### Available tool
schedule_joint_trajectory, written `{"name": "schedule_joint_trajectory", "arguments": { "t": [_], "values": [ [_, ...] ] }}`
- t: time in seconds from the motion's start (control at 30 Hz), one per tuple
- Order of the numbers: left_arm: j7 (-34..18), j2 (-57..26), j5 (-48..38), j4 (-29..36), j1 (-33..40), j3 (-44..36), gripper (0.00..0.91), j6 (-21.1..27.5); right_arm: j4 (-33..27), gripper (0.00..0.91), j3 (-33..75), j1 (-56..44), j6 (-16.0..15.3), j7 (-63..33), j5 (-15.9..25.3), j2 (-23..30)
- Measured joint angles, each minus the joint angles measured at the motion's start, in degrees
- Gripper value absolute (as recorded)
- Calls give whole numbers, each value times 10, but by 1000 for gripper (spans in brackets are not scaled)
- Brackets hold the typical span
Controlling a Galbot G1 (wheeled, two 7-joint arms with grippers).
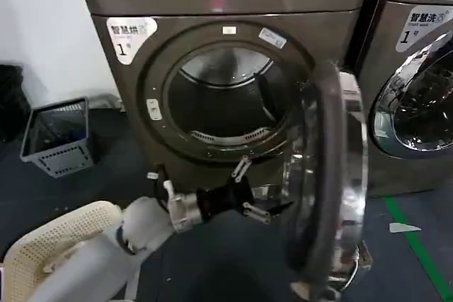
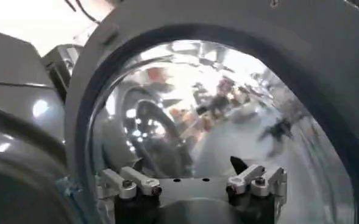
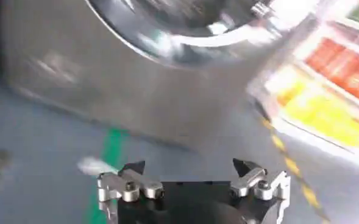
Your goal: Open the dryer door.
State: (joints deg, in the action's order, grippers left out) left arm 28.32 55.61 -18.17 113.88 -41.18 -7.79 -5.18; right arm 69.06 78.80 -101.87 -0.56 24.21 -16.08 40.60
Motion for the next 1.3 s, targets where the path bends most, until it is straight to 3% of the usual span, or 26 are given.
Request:
{"name": "schedule_joint_trajectory", "arguments": {
  "t": [0.2,0.37,0.77,1.03,1.3],
  "values": [
    [-9,30,13,-21,23,-32,907,-1,-15,907,78,-48,-5,-34,69,43],
    [-22,62,34,-45,40,-58,907,-1,-10,907,122,-75,-12,-57,92,80],
    [-60,155,87,-115,83,-103,907,-1,23,907,187,-122,-36,-57,105,150],
    [-73,212,104,-158,110,-119,907,2,53,907,209,-143,-61,-72,139,188],
    [-85,262,117,-210,145,-134,907,-1,81,907,226,-159,-64,-73,139,217]
  ]
}}
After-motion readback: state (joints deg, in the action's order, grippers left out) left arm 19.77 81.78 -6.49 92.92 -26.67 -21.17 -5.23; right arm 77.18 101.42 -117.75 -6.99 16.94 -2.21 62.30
